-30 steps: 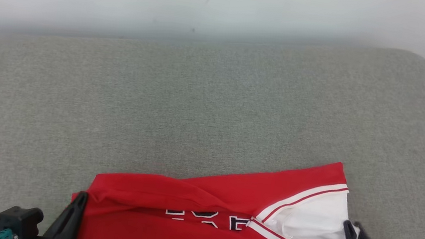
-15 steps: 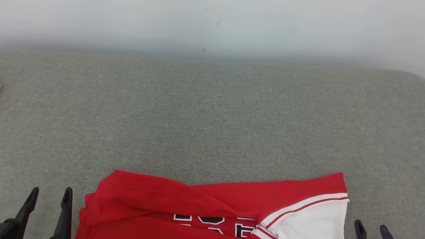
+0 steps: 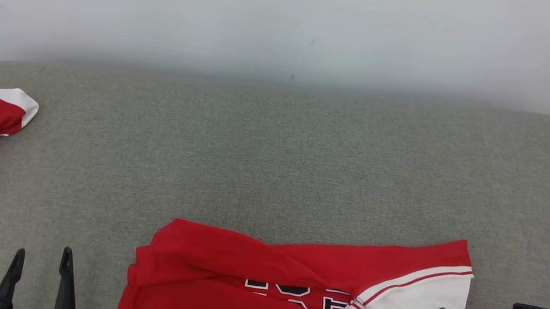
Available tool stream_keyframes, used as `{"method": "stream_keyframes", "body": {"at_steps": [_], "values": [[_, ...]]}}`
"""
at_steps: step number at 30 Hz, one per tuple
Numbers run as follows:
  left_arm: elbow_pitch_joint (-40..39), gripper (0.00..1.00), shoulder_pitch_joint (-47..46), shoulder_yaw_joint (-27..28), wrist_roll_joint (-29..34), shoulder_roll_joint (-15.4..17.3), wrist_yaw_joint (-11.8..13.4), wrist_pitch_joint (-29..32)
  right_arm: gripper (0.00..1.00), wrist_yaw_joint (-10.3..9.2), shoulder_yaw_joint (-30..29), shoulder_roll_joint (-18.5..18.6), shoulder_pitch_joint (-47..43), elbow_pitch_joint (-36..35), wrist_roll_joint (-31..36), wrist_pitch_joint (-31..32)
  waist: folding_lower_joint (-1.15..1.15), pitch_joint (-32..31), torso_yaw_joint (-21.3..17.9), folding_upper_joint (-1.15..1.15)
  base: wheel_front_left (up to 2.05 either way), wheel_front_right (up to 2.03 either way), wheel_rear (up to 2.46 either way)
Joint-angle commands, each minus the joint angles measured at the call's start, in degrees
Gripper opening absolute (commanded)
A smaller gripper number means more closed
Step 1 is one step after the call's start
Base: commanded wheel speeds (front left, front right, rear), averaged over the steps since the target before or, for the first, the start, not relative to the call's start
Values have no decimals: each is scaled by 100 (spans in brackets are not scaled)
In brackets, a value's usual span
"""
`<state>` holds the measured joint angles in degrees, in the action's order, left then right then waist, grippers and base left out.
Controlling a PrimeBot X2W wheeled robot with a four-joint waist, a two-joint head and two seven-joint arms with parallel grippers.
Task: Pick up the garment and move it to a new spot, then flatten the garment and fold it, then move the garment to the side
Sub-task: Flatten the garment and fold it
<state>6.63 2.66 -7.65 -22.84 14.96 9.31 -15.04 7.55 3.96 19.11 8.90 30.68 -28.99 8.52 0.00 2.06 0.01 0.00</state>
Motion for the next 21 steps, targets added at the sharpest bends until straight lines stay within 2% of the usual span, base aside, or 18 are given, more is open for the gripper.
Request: {"method": "stream_keyframes", "body": {"at_steps": [1,9,11,12,16,21], "values": [[19,100,83,12,105,-38,-18,-18,100,-14,41,-1,54,70,47,-14,0,-12,30,0,0,0,0],[100,100,198,177,480,-193,-210,-19,100,-14,421,-26,342,905,9,-55,0,-88,82,0,0,0,0],[114,100,206,224,526,-253,-248,-19,25,-14,544,-23,396,1055,-34,-51,0,-104,79,0,0,0,0],[122,100,219,250,557,-274,-280,-19,0,-14,598,-19,429,1112,-65,-68,0,-107,75,0,0,0,0],[164,100,253,327,675,-364,-345,-19,0,-14,753,28,625,1258,-166,-184,0,-130,50,0,0,0,0],[229,100,284,448,823,-424,-413,-19,0,-16,728,394,845,1452,-206,-443,0,-214,26,0,0,0,0]]}}
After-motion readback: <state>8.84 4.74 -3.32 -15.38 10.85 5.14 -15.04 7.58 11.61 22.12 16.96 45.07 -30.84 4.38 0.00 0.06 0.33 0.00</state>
